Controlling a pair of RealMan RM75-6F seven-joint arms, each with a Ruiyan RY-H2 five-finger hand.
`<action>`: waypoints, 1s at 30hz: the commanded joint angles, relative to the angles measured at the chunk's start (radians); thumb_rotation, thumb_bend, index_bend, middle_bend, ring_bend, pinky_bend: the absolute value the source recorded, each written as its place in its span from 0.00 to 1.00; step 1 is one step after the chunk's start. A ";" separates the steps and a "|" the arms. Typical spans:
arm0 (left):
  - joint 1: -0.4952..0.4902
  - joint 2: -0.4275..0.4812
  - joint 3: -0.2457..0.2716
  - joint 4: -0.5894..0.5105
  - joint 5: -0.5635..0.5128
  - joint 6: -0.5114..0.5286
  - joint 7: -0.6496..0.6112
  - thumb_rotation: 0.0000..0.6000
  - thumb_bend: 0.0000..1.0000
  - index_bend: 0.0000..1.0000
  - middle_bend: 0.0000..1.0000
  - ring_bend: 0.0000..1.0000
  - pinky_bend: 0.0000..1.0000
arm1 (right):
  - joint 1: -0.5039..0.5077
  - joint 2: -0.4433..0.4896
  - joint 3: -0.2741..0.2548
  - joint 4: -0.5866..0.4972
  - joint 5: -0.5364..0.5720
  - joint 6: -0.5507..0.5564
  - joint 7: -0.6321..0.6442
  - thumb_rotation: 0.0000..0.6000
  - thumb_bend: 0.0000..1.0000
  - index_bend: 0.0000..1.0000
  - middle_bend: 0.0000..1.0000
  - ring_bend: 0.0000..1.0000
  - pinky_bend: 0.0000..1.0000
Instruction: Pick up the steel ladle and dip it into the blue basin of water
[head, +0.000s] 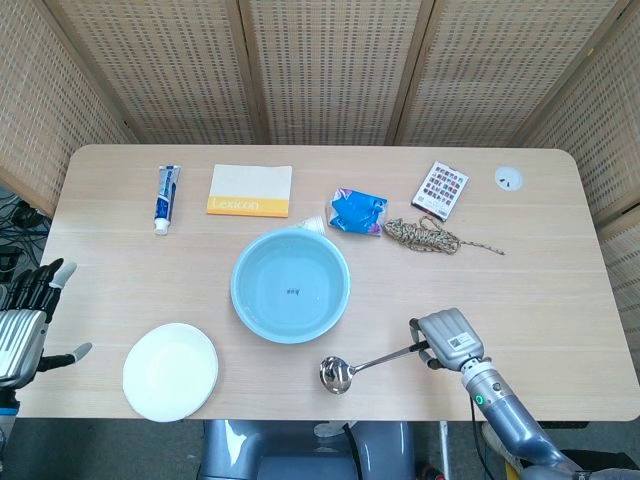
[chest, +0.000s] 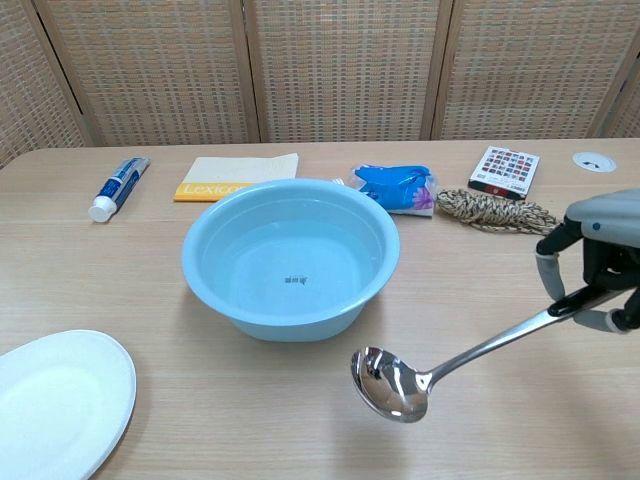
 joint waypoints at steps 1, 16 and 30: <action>-0.003 0.001 -0.001 -0.001 -0.004 -0.006 -0.002 1.00 0.00 0.00 0.00 0.00 0.00 | 0.013 0.037 0.020 -0.037 0.015 -0.003 0.021 1.00 0.84 0.90 1.00 1.00 1.00; -0.025 0.004 -0.019 0.004 -0.054 -0.038 -0.022 1.00 0.00 0.00 0.00 0.00 0.00 | 0.255 0.099 0.159 -0.128 0.392 -0.014 -0.165 1.00 0.84 0.91 1.00 1.00 1.00; -0.056 -0.003 -0.039 0.028 -0.140 -0.097 -0.029 1.00 0.00 0.00 0.00 0.00 0.00 | 0.638 -0.079 0.266 0.103 0.985 0.066 -0.387 1.00 0.84 0.91 1.00 1.00 1.00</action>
